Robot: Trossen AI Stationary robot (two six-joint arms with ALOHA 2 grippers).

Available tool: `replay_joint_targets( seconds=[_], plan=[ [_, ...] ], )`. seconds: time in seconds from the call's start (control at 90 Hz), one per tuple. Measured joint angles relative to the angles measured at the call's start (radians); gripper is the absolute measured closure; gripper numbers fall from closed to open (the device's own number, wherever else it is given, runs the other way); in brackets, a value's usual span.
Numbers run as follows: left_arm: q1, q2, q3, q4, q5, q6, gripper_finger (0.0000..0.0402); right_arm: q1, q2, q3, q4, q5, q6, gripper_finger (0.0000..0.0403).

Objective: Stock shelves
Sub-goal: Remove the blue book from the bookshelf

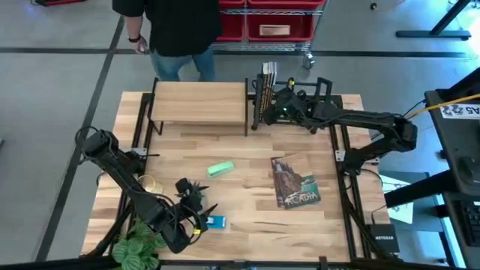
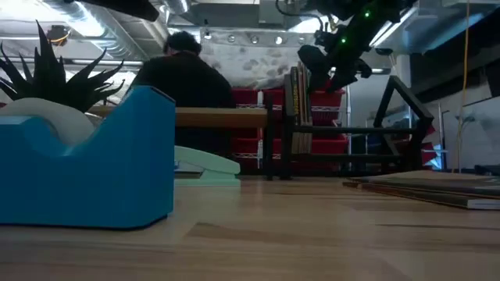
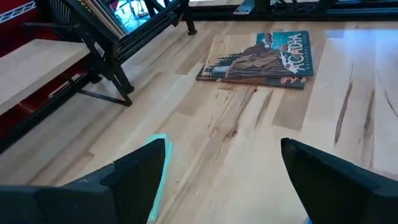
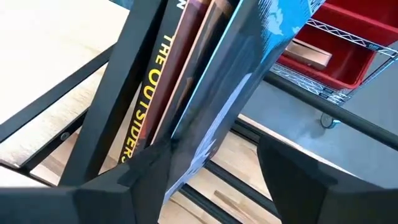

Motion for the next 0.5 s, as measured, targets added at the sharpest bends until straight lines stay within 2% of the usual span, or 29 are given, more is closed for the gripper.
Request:
replay_joint_targets(
  seconds=[0.344, 0.5],
  plan=[
    [0.0, 0.0, 0.0, 0.0, 0.0, 0.0, 0.0093, 0.001, 0.0, 0.0, -0.039, 0.099, 0.14, 0.0182],
    [0.0, 0.0, 0.0, 0.0, 0.0, 0.0, 0.0093, 0.001, 0.0, 0.0, -0.042, 0.1, 0.146, 0.0182]
  ],
)
